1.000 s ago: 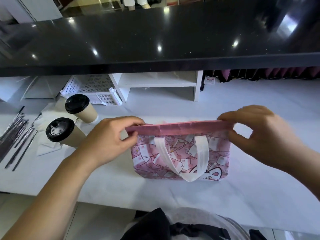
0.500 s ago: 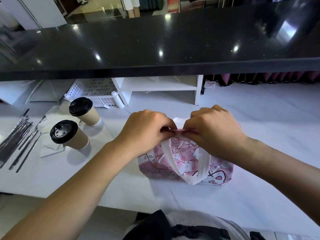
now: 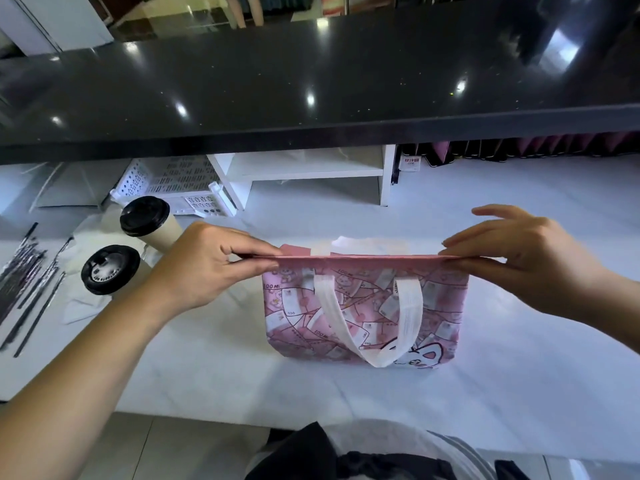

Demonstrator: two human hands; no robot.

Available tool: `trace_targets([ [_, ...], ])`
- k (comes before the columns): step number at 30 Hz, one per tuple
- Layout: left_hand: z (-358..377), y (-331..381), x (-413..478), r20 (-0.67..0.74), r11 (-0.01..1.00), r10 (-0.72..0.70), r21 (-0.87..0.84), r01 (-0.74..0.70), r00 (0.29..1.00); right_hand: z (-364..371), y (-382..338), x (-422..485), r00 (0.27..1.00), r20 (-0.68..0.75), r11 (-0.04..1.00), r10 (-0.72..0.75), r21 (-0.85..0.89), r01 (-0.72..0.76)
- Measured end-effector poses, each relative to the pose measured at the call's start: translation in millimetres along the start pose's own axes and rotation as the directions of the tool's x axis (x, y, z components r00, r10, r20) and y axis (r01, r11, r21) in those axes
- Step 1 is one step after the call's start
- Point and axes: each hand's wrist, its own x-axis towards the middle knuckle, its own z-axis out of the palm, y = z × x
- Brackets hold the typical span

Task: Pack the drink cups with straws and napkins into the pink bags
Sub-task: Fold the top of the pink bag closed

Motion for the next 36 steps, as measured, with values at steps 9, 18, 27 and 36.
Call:
trace_targets([
  [9, 10.5, -6.7, -7.2, 0.022, 0.95, -0.094, -0.297, 0.096, 0.995, -2.6, -1.4, -13.1, 0.997, -0.004, 0.992, 0.071, 0.104, -0.07],
  [18, 43.5, -17.3, -37.7, -0.255, 0.794, -0.276, -0.604, 0.07, 0.927, 26.7, -20.6, -43.3, 0.768, -0.119, 0.577, 0.629, 0.735, -0.358],
  [27, 94.2, -34.4, -96.0, -0.09, 0.522, -0.559, -0.811, 0.266, 0.824, 76.6, -65.9, -79.5, 0.566, 0.075, 0.218, 0.821, 0.875, -0.431],
  [36, 92.2, -28.5, -93.3, -0.004, 0.505, -0.518, -0.808, 0.302, 0.855, 61.9, -57.6, -84.2, 0.561, 0.189, 0.217, 0.806, 0.787, -0.578],
])
